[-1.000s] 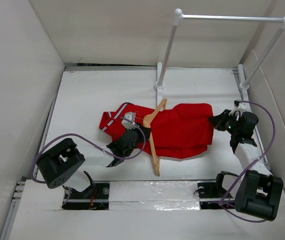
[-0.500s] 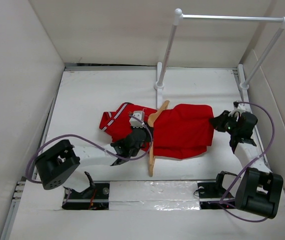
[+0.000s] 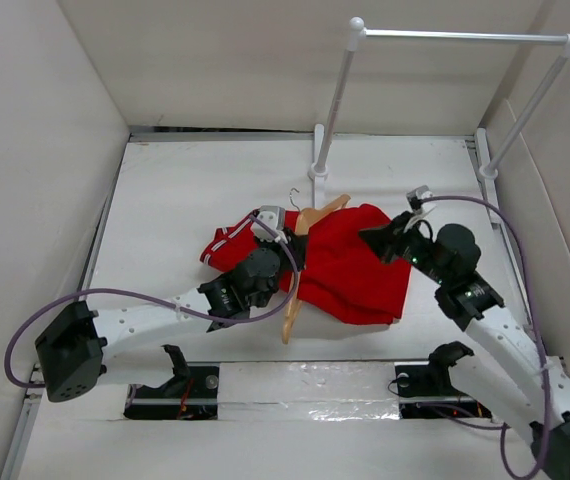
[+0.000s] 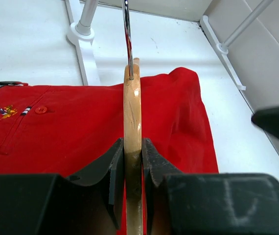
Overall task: Place the trousers on the hanger
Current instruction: Place the trousers on the hanger, then place the hanger at the clothesline.
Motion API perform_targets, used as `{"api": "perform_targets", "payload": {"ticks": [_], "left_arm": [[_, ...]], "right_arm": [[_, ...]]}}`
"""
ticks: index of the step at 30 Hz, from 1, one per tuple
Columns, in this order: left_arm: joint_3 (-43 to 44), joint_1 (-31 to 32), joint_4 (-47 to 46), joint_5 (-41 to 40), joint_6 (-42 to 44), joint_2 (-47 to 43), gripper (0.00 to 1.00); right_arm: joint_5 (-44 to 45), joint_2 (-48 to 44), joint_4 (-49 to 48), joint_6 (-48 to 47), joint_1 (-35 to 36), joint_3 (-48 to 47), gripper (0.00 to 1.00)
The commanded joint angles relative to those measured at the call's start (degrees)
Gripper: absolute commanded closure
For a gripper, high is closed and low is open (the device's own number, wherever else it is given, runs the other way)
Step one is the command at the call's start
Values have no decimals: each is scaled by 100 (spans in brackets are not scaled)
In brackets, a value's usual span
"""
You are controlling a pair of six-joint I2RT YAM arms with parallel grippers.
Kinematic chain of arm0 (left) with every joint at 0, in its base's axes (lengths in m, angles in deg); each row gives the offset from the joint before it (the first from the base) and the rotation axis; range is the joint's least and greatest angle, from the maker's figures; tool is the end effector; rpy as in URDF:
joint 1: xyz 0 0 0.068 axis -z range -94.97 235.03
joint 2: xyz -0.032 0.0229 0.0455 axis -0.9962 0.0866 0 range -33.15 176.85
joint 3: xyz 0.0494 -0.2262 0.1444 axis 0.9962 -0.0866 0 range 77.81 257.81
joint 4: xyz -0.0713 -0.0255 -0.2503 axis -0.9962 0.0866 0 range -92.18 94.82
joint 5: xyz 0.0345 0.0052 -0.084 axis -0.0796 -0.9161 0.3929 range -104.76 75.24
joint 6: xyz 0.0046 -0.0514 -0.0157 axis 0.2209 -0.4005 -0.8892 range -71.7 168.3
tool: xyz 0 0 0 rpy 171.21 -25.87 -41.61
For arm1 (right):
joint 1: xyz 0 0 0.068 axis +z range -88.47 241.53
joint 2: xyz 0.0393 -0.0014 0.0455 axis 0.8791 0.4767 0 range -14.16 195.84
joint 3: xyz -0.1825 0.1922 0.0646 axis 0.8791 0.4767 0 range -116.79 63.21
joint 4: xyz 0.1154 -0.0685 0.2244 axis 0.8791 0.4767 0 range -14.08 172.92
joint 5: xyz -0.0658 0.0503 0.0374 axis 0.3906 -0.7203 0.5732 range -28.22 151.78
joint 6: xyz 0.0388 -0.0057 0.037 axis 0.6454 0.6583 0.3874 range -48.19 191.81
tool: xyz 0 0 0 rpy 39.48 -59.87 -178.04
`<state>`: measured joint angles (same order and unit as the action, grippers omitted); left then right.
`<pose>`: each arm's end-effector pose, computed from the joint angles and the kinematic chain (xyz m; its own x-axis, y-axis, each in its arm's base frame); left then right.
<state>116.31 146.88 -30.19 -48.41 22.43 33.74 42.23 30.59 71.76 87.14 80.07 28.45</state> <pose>0.1420 -0.2236 0.2920 -0.2090 -0.3793 -0.9014 0.4238 0.7955 -0.4330 0.1775 0.0721 0.3051 -0.2555 0.1771 -0.9505 -0.5680 0.7680 0.2958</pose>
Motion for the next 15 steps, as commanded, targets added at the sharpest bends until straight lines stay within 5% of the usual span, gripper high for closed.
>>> {"api": "perform_targets", "payload": {"ticks": [1, 3, 4, 5, 8, 10, 15], "left_arm": [[395, 29, -934, -177, 38, -256, 100], [517, 82, -1031, -186, 108, -291, 100], [562, 82, -1040, -169, 134, -308, 100], [623, 82, -1066, -142, 213, -361, 100], [843, 336, -1163, -247, 415, -379, 100], [1036, 530, -1198, -317, 670, -370, 100], [1283, 601, -1136, -318, 794, -466, 100]], "right_arm": [[1335, -282, -225, 610, 1504, 22, 100], [1803, -300, -348, 908, 2176, 14, 97], [2249, -283, -409, 1006, 2754, 13, 86], [2419, -205, -627, 1094, 3021, 22, 61], [3034, 111, -822, 1261, 3863, -100, 29], [3438, 305, -849, 1314, 4130, -232, 23], [3862, 657, -1129, 1542, 4526, -154, 27]]}}
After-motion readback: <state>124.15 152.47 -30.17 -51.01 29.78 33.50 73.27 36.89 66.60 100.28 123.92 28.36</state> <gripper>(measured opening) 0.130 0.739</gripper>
